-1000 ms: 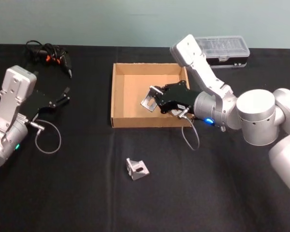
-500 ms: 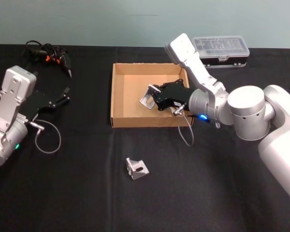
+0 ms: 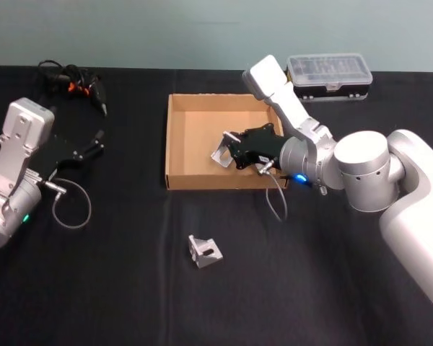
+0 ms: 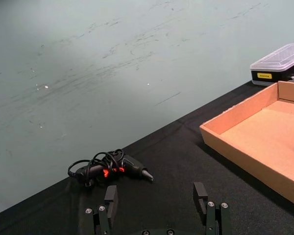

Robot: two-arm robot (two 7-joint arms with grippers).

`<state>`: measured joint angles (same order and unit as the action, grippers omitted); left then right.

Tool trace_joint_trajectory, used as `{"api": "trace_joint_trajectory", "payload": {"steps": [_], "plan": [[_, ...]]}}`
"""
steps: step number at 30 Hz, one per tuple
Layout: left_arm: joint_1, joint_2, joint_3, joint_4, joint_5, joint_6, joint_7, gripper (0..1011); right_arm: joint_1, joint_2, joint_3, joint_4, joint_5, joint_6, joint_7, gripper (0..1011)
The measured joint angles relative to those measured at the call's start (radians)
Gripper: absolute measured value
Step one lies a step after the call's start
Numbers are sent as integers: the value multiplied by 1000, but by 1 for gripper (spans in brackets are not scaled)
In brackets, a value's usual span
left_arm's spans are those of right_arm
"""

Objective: Use one hand to pick up the angle iron from the table and place it into the box.

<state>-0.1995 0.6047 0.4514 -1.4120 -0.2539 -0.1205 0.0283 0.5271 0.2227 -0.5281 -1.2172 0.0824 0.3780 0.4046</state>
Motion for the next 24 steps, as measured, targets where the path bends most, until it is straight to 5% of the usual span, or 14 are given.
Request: {"api": "trace_joint_trajectory", "payload": {"steps": [20,24], "plan": [[0,0,0,0,0,0,0,1011,-17,-11,15,8,-28,12,10,81],[0,0,0,0,0,0,0,1011,-21,-12,19,5,-32,13,10,152]]}}
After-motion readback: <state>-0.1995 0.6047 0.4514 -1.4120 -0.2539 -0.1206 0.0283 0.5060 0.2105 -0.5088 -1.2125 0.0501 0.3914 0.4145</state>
